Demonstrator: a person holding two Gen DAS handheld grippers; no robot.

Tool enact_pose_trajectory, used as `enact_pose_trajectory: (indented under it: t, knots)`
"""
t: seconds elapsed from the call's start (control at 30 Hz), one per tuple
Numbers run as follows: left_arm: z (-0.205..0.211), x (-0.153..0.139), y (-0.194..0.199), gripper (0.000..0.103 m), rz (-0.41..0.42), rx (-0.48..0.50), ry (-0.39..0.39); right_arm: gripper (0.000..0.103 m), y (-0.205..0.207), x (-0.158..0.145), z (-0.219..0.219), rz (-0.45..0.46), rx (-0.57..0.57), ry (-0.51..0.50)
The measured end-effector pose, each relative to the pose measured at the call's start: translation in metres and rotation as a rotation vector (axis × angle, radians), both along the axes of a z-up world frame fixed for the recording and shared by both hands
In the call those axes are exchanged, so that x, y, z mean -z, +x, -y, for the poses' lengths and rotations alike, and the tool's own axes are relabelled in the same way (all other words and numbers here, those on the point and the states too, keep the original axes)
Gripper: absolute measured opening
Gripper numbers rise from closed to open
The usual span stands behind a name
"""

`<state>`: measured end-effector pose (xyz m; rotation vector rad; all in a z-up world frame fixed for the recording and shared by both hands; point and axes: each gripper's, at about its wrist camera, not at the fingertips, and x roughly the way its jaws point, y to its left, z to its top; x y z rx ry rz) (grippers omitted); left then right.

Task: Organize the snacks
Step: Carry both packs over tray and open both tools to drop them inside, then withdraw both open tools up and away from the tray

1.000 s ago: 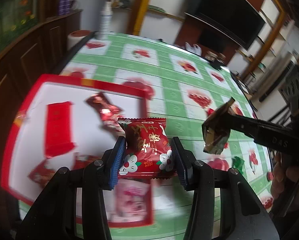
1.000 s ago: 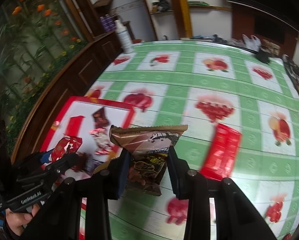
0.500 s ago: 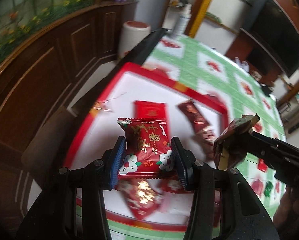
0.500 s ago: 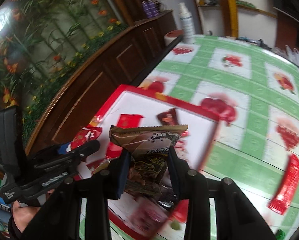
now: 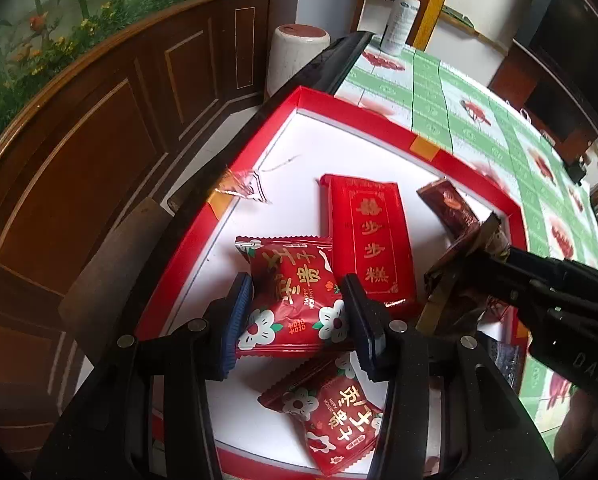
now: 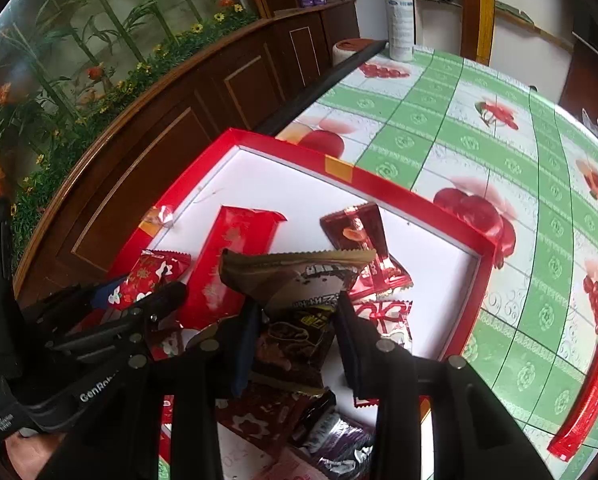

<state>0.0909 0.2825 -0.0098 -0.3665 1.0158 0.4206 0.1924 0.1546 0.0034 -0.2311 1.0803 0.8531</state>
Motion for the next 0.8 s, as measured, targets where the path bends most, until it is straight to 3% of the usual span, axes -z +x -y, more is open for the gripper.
enact_pose_trajectory:
  t: [0.17, 0.43, 0.47, 0.53, 0.6, 0.8]
  knots:
    - [0.004, 0.0, -0.004, 0.046, 0.01, -0.002, 0.02, 0.043, -0.001, -0.002, 0.01, -0.008, 0.004, 0.036]
    - [0.014, -0.001, -0.011, 0.049, 0.021, 0.006, 0.051, 0.06, -0.014, -0.031, 0.039, 0.024, 0.024, 0.124]
    - [0.015, -0.002, -0.012, 0.051, 0.02, 0.005, 0.055, 0.062, -0.017, -0.035, 0.045, 0.029, 0.03, 0.134]
    - [0.02, -0.005, -0.015, 0.072, 0.028, 0.013, 0.071, 0.07, -0.022, -0.039, 0.056, 0.039, 0.046, 0.147]
    - [0.026, -0.01, -0.019, 0.079, 0.045, 0.021, 0.085, 0.074, -0.029, -0.041, 0.067, 0.048, 0.063, 0.154]
    - [0.043, -0.03, -0.038, 0.08, 0.122, 0.026, 0.12, 0.089, -0.054, -0.039, 0.096, 0.075, 0.081, 0.178]
